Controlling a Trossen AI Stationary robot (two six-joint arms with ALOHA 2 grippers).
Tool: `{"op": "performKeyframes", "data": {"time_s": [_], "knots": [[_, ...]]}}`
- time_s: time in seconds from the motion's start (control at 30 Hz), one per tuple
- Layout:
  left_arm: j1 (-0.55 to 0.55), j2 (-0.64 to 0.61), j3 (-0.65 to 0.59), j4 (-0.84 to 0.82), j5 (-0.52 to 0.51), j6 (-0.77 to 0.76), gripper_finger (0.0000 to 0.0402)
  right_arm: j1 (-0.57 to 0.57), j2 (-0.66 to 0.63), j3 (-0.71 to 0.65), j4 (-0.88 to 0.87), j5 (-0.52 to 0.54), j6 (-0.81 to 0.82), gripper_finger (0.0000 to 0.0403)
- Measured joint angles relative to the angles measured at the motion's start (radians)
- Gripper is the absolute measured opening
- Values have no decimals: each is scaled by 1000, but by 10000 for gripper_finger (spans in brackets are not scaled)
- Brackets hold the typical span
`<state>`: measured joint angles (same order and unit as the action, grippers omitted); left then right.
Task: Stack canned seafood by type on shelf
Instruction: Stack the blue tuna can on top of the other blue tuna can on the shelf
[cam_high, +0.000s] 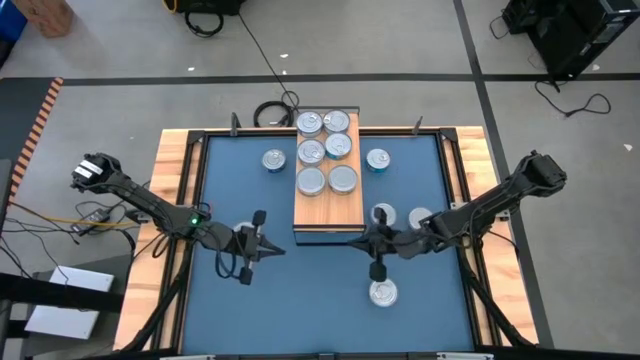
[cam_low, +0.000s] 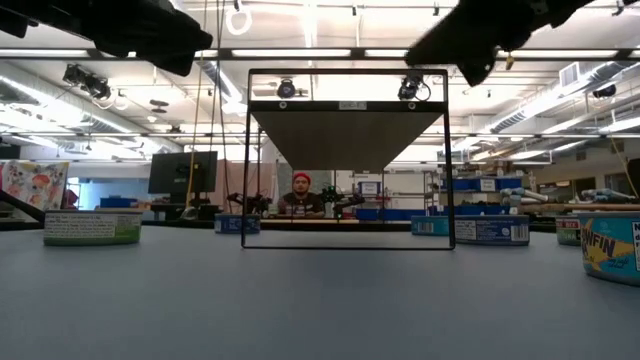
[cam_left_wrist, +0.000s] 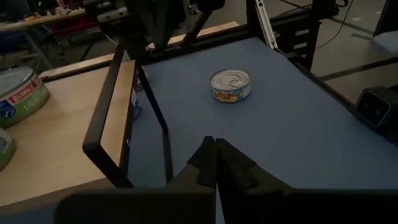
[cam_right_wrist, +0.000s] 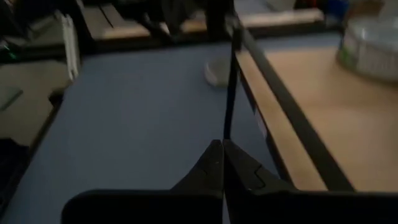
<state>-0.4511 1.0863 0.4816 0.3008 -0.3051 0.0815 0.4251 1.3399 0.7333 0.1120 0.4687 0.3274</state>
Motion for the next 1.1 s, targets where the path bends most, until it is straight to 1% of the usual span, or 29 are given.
{"op": "performKeyframes", "data": {"time_s": [0.1,0.2,0.27,0.33,0.43,0.53,0.7,0.8,0.93,1.1], "knots": [[0,0,0,2,14,12,5,13,0,50,-153,-34,62,9],[0,0,0,-2,31,-62,5,20,0,106,-289,-85,123,8],[0,0,0,-19,40,-117,5,19,0,136,-383,-104,154,7],[0,5,0,-41,42,-139,5,18,0,159,-466,-118,180,7],[0,32,0,-37,39,-141,4,19,0,184,-592,-133,221,7],[1,82,0,15,37,-140,4,19,0,199,-726,-153,297,7],[6,155,0,54,38,-139,4,19,-1,201,-914,-175,411,7],[20,178,0,46,47,-143,3,19,-1,201,-994,-176,468,7],[33,179,0,53,57,-145,3,10,-1,198,-1055,-174,507,7],[32,179,0,55,57,-145,3,-25,-1,147,-1066,-184,513,7]]}}
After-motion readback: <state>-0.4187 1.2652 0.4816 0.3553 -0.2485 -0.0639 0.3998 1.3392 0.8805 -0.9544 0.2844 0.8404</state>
